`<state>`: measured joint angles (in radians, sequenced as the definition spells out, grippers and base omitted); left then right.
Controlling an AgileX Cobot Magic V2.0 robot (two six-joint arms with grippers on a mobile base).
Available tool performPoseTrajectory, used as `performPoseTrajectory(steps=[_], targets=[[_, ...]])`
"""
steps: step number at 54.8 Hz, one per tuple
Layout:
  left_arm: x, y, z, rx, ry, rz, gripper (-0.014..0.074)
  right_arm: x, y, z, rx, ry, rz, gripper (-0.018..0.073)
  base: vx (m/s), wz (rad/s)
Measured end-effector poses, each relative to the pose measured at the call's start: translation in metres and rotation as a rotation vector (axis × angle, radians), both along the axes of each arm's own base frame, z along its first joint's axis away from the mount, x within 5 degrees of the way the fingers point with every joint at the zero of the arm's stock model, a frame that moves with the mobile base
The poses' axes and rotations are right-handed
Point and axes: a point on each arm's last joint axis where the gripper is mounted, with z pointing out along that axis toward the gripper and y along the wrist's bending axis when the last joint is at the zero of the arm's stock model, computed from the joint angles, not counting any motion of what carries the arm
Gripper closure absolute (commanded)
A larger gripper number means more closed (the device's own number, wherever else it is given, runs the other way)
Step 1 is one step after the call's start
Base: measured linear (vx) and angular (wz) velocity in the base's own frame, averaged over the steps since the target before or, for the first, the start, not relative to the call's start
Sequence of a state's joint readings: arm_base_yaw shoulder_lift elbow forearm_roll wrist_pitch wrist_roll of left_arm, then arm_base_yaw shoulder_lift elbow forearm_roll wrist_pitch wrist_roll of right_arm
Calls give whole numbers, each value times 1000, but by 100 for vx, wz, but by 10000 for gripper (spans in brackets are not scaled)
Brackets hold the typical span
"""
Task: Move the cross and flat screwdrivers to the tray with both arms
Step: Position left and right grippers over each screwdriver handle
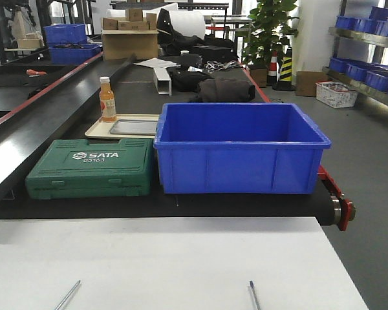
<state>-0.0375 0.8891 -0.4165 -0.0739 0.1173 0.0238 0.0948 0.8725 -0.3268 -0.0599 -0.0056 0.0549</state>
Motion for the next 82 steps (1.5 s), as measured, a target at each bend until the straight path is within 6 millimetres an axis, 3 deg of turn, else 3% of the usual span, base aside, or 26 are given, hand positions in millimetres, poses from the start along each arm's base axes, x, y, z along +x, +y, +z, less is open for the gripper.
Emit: performPoseTrajectory(steps=[9, 16, 31, 42, 54, 68, 82], targets=[[35, -2, -6, 119, 166, -84, 57, 5, 0, -15, -5, 112, -6, 115, 0, 0], [76, -4, -10, 192, 305, -158, 57, 4, 0, -23, 9, 194, -24, 115, 0, 0], [156, -8, -41, 228, 584, -256, 57, 4, 0, -25, 19, 212, -32, 115, 0, 0], [198, -11, -72, 252, 752, -348, 57, 4, 0, -24, 19, 211, -32, 115, 0, 0], [218, -13, -90, 241, 798, -368, 57, 4, 0, -24, 19, 211, -32, 115, 0, 0], [219, -14, -121, 215, 902, -387, 58, 4, 0, -24, 19, 211, -32, 115, 0, 0], [219, -15, -134, 203, 930, -403, 90, 4, 0, -24, 19, 220, -34, 128, 0, 0]])
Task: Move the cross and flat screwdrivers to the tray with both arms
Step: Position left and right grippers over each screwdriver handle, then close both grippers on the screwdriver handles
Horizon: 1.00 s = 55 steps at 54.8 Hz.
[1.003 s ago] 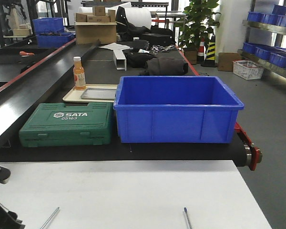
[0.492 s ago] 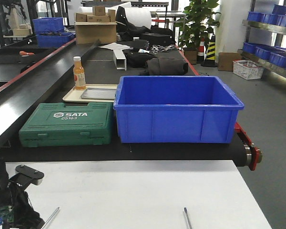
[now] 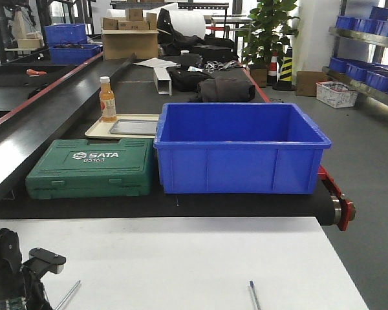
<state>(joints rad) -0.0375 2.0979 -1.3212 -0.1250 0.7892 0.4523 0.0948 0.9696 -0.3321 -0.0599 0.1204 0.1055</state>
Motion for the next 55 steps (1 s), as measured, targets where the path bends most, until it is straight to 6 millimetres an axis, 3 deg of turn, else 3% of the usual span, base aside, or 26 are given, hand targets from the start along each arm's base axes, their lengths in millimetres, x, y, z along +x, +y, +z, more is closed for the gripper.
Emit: performPoseTrajectory(steps=[12, 18, 24, 42, 55], targets=[[1, -1, -2, -8, 1, -1, 130, 20, 1, 9, -20, 148, -7, 128, 0, 0], [3, -1, -3, -9, 1, 0, 153, 46, 4, 19, -37, 183, 10, 128, 0, 0], [3, -1, -3, -9, -1, -1, 237, 74, 10, 24, -55, 244, 41, 128, 0, 0], [4, -2, -3, -26, 1, 99, 606, 138, 64, -7, -66, 406, 156, 128, 0, 0], [5, -2, -3, -34, -1, 166, 601, 169, 97, -33, -18, 472, 129, 128, 0, 0]])
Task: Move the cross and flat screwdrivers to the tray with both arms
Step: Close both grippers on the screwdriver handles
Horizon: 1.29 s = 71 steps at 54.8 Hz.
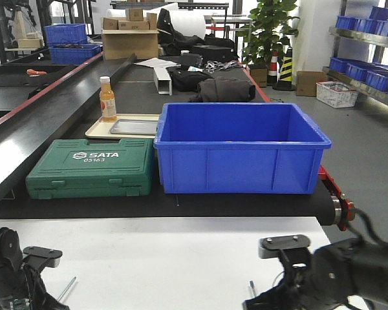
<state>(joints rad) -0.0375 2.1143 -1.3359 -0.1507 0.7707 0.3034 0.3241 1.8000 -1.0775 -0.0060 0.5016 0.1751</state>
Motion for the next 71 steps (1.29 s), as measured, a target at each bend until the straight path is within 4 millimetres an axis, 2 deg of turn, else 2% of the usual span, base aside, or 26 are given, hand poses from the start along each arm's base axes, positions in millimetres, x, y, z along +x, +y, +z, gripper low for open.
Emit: performPoseTrajectory(steps=[12, 32, 41, 56, 64, 71], targets=[[0, 0, 0, -1, -3, 9, 596, 16, 19, -30, -14, 77, -7, 132, 0, 0], [0, 0, 0, -2, -3, 12, 596, 34, 22, -59, -51, 117, -63, 136, 0, 0], [0, 0, 0, -2, -4, 13, 596, 35, 22, -65, -78, 136, -52, 246, 0, 0], [1, 0, 0, -2, -4, 13, 596, 34, 20, -65, -93, 154, -50, 574, 0, 0], [1, 0, 0, -6, -4, 16, 596, 33, 20, -62, -100, 159, -41, 573, 0, 0], [1, -3, 4, -44, -16, 49, 596, 31, 19, -50, -98, 135, -27, 571, 0, 0]])
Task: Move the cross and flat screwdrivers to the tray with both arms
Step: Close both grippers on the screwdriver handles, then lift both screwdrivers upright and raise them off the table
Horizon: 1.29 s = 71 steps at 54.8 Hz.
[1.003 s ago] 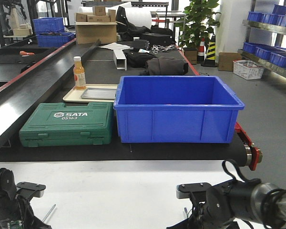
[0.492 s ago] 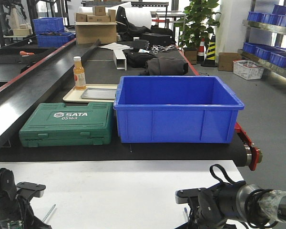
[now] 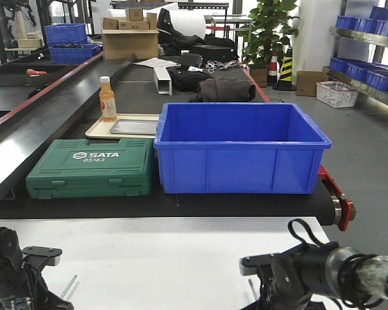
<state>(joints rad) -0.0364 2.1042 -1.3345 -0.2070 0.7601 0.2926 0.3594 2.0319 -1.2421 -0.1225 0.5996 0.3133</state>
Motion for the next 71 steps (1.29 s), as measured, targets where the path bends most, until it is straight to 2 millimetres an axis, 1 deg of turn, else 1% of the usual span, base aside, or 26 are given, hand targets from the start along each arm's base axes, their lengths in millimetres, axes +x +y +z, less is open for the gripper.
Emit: performPoseTrajectory(steps=[4, 8, 13, 15, 16, 18, 20, 21, 22, 24, 26, 27, 30, 32, 35, 38, 43, 47, 50, 52, 54, 58, 62, 63, 67, 71], targets=[[-1, -3, 4, -26, -10, 20, 596, 0, 0, 17, 10, -52, 9, 570, 0, 0], [-2, -4, 18, -47, -50, 36, 596, 0, -1, 42, 30, -130, 18, 570, 0, 0], [-2, -7, 54, -70, -169, 50, 596, -2, -2, 72, 56, -222, 26, 570, 0, 0], [-3, -9, 73, -77, -231, 47, 596, -4, -3, 83, 66, -255, 28, 570, 0, 0], [-4, -9, 84, -79, -266, 48, 596, -6, -4, 92, 72, -279, 30, 570, 0, 0], [-7, -11, 100, -85, -318, 45, 596, -9, -5, 107, 83, -320, 33, 570, 0, 0], [-11, -14, 119, -94, -380, 43, 596, -12, -6, 118, 89, -353, 37, 570, 0, 0], [-13, -15, 128, -97, -407, 41, 596, -14, -8, 127, 95, -378, 38, 570, 0, 0], [-14, -16, 131, -99, -420, 40, 596, -16, -8, 133, 98, -395, 40, 570, 0, 0], [-23, -22, 158, -115, -498, 26, 596, -22, -11, 150, 107, -442, 41, 570, 0, 0], [-29, -26, 173, -127, -541, 18, 596, -27, -13, 161, 114, -472, 42, 570, 0, 0], [-35, -30, 184, -137, -572, 10, 596, -29, -14, 167, 116, -488, 42, 570, 0, 0], [-46, -37, 204, -153, -629, -11, 596, -37, -18, 185, 125, -540, 44, 570, 0, 0], [-58, -43, 223, -170, -684, -33, 596, -44, -21, 198, 132, -576, 45, 570, 0, 0], [-71, -50, 242, -192, -747, -52, 596, -54, -25, 215, 146, -628, 44, 570, 0, 0], [-86, -55, 261, -219, -810, -62, 596, -63, -28, 229, 159, -668, 41, 570, 0, 0], [-106, -58, 284, -251, -888, -71, 596, -78, -34, 248, 175, -728, 40, 570, 0, 0], [-120, -57, 296, -265, -935, -75, 595, -92, -40, 258, 174, -776, 46, 570, 0, 0], [-131, -54, 298, -267, -959, -71, 595, -104, -45, 260, 180, -802, 47, 570, 0, 0], [-138, -52, 296, -268, -966, -67, 595, -113, -48, 258, 185, -806, 44, 568, 0, 0], [-146, -50, 292, -268, -969, -63, 595, -122, -51, 256, 196, -813, 36, 568, 0, 0], [-162, -46, 277, -262, -962, -54, 595, -142, -59, 254, 210, -829, 26, 568, 0, 0], [-179, -41, 265, -260, -972, -45, 595, -158, -65, 257, 222, -859, 21, 567, 0, 0], [-183, -40, 265, -261, -982, -43, 595, -162, -66, 258, 224, -866, 21, 567, 0, 0], [-197, -36, 257, -260, -988, -39, 595, -172, -70, 260, 228, -888, 21, 567, 0, 0], [-205, -34, 253, -261, -997, -35, 595, -179, -73, 260, 229, -896, 20, 567, 0, 0]])
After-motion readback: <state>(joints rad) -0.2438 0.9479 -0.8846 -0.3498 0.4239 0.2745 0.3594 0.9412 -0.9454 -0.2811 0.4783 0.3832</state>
